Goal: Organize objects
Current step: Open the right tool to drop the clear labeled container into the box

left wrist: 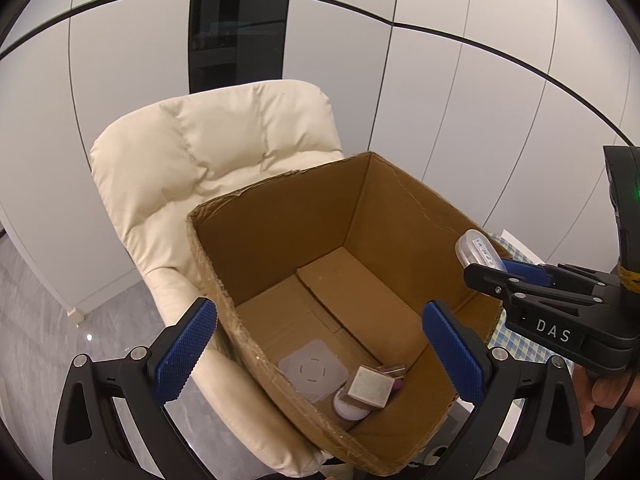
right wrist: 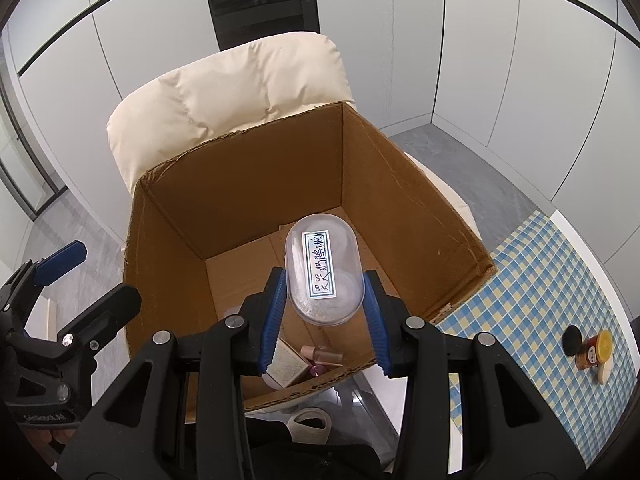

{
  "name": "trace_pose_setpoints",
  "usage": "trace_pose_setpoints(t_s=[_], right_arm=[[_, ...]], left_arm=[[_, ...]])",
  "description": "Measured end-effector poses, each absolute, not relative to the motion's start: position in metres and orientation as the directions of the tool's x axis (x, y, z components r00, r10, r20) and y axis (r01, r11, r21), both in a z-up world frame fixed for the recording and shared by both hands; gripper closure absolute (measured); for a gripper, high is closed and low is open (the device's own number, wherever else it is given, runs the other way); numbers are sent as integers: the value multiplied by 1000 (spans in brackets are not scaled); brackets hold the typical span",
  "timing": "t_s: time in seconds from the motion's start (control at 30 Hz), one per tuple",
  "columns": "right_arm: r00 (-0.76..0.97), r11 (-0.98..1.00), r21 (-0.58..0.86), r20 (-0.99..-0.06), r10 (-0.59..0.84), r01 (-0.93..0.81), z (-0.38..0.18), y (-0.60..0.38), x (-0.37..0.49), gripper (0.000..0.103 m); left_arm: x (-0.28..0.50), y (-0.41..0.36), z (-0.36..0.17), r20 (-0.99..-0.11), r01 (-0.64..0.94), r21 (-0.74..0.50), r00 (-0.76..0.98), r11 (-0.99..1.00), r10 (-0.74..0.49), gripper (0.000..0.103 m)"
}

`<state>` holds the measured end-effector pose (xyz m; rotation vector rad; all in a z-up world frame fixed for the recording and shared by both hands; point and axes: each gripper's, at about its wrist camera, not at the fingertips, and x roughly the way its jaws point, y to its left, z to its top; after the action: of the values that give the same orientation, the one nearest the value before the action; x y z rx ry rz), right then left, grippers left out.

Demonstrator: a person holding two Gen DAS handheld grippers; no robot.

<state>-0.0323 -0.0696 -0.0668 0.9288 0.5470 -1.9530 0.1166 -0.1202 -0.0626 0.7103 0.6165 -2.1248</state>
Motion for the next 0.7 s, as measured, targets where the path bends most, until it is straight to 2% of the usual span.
trace_pose_setpoints(t_s=[0.2, 0.27, 0.33, 0.4, 0.7], right_arm=[[-342, -521, -29, -785, -517, 853, -67, -71, -32, 61], [-343, -524, -27, -784, -517, 851, -67, -70, -33, 52], [-351, -532, -26, -779, -520, 846, -66, -69, -34, 39], [-362, -541, -30, -774, -519, 841, -65, -68, -35, 32], [-389, -563, -50, -774, -500, 825, -63, -60, -41, 11]], left_arm=[[120, -121, -63, -663, 811, -197, -525, -552, -534, 0], [120, -122, -64, -667, 812, -194, -521, -550, -533, 0], [119, -122, -64, -667, 813, -193, -519, -549, -534, 0], [119, -122, -64, -667, 814, -189, -517, -549, -536, 0], [117, -125, -64, -669, 819, -183, -509, -545, -542, 1]])
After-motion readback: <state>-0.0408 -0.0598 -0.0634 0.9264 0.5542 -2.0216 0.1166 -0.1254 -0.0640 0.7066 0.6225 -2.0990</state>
